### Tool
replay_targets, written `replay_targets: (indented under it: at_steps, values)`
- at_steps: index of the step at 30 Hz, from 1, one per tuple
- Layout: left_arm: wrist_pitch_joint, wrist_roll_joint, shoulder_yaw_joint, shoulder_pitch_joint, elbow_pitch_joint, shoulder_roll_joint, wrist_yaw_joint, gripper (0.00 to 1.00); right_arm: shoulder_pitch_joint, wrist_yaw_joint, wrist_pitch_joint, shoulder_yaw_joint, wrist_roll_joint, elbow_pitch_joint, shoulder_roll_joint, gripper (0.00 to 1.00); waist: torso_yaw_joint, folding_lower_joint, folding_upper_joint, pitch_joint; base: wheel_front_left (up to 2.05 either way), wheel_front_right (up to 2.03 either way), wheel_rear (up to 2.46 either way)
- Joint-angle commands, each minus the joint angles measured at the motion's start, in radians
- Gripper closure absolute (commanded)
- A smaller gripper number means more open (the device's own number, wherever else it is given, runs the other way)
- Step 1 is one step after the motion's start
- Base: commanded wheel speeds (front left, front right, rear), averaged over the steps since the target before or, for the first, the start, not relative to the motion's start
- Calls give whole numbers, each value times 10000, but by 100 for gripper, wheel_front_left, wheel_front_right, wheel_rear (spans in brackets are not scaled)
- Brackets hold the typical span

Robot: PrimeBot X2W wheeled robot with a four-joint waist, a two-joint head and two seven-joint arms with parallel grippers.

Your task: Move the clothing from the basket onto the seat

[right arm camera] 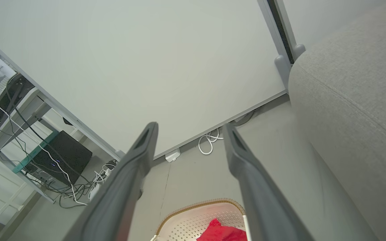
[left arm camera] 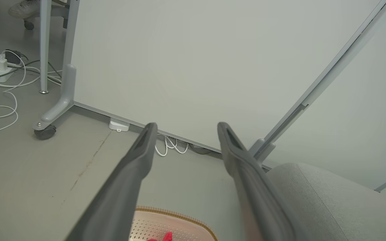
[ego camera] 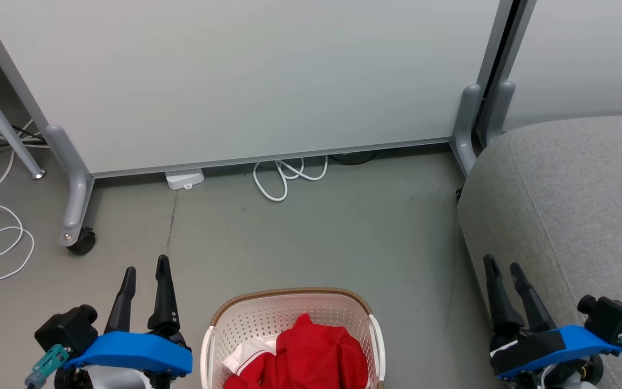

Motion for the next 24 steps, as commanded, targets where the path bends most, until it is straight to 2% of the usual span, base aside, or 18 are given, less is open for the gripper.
replay_targets:
  at_steps: [1, 24]
  values:
    - [-118, 291, -4, -196, -101, 60, 33, 0, -164, 16, -132, 58, -414, -117, -62, 0, -16, 0, 0, 24, 0, 0, 0]
    - [-680, 2325, -147, -76, -120, -30, -10, 0, -176, 21, -687, 140, -2683, -128, -71, 0, -10, 0, 0, 88, 0, 0, 0]
